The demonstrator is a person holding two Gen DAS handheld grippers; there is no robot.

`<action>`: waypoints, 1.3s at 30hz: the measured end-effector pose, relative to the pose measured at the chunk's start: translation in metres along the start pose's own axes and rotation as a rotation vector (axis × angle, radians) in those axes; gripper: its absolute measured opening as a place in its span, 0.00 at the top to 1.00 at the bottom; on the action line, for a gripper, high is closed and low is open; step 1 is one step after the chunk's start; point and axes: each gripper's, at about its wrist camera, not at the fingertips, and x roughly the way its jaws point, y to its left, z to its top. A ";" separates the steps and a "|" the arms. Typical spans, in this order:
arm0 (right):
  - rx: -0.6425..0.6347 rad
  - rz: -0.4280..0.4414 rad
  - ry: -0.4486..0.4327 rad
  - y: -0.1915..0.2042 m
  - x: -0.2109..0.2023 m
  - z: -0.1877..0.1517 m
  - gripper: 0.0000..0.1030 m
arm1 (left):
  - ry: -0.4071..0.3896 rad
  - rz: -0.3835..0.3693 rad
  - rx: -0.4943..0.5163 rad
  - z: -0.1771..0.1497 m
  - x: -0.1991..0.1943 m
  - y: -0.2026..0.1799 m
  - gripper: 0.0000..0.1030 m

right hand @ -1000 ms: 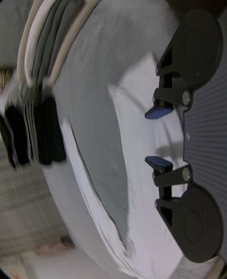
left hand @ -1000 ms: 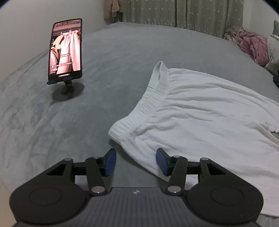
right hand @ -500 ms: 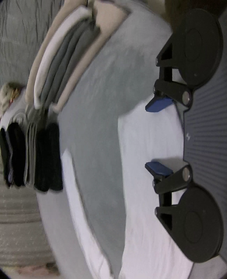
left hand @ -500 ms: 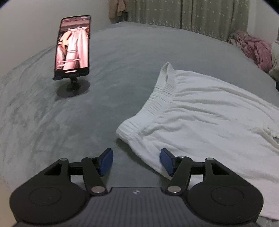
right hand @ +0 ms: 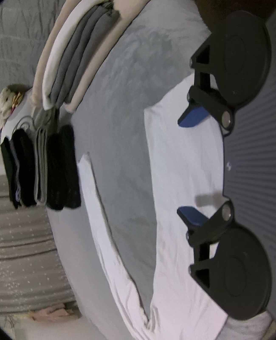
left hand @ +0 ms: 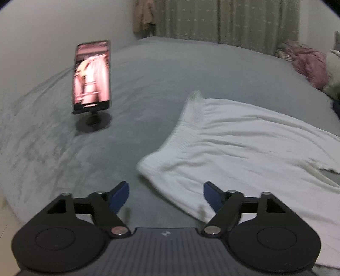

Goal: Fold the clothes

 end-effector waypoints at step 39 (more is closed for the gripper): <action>-0.123 0.026 0.063 0.048 -0.098 0.032 0.01 | 0.084 -0.214 0.334 -0.070 -0.170 -0.205 0.01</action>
